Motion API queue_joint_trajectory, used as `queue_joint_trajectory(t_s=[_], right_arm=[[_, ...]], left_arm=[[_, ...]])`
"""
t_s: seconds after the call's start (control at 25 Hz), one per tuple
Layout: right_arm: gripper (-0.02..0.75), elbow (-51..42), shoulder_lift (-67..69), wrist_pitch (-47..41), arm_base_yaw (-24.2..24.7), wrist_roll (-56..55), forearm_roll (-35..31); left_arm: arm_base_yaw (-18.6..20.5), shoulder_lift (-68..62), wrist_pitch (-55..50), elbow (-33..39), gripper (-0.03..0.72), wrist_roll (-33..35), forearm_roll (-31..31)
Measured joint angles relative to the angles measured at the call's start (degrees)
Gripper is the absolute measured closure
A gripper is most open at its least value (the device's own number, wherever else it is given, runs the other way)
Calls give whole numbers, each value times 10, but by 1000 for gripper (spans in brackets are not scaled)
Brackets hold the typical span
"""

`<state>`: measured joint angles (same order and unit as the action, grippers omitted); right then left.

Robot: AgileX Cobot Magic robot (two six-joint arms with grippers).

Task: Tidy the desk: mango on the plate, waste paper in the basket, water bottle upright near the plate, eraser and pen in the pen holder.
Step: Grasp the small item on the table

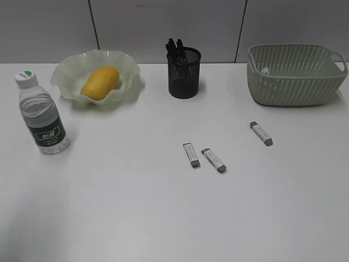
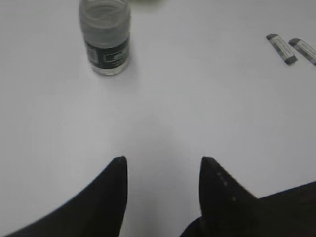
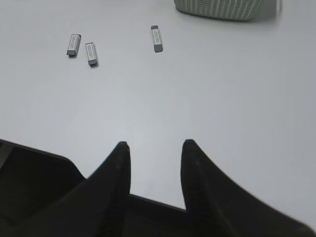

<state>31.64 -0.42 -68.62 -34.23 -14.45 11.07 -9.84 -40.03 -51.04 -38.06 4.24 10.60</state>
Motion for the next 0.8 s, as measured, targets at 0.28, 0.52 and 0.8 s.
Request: queue_joint_trajectory(t_s=[0.28,0.52,0.8], right_arm=[[448,-5,0,27,0,1,8],[448,-7,0,36,0,1,8],[448,-8,0,43,0,1,8]], left_arm=[[-195,-294,103,-127,333,-52,3],[-300,-555,125,-298,297,-262,-106],[-307,-751,116,-454,212,-358,-64]])
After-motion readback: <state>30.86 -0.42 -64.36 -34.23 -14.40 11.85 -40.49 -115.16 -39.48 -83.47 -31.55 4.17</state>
